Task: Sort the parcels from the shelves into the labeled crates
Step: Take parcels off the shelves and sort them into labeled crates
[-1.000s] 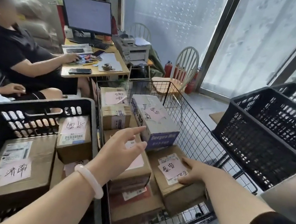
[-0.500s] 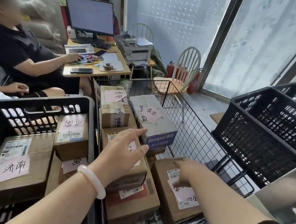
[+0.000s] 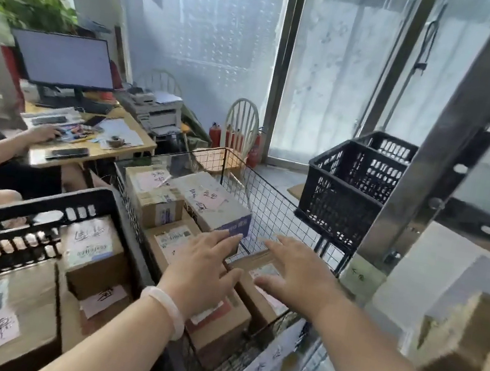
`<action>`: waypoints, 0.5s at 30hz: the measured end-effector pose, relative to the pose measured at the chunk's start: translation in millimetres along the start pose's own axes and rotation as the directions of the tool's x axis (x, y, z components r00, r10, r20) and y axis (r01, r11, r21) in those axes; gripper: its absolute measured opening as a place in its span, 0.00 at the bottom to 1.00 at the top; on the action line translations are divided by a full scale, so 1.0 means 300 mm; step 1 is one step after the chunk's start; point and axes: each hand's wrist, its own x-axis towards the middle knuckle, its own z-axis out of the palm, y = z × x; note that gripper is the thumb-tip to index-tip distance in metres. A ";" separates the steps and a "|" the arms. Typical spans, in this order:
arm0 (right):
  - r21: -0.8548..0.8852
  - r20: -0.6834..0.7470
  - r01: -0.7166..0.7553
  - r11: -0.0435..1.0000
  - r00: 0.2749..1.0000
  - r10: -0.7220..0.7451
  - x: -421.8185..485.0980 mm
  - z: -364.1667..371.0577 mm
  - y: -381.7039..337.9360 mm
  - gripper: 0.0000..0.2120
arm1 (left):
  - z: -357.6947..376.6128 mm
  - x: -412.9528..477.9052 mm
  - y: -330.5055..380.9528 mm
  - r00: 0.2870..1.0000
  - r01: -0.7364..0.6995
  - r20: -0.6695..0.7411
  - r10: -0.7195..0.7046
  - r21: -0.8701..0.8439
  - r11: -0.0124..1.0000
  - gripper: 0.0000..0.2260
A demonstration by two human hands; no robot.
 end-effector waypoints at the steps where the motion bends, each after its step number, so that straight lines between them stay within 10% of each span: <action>1: 0.009 -0.059 -0.016 1.000 0.998 0.016 -0.057 -0.010 -0.012 0.39 | 0.003 -0.011 0.011 0.999 -0.032 -0.004 0.032 0.020 0.999 0.29; 15: -0.013 -0.480 -0.466 0.885 0.779 0.403 -0.959 -0.153 -0.058 0.45 | 0.116 -0.251 0.561 0.771 -0.634 -0.041 0.636 0.045 0.772 0.35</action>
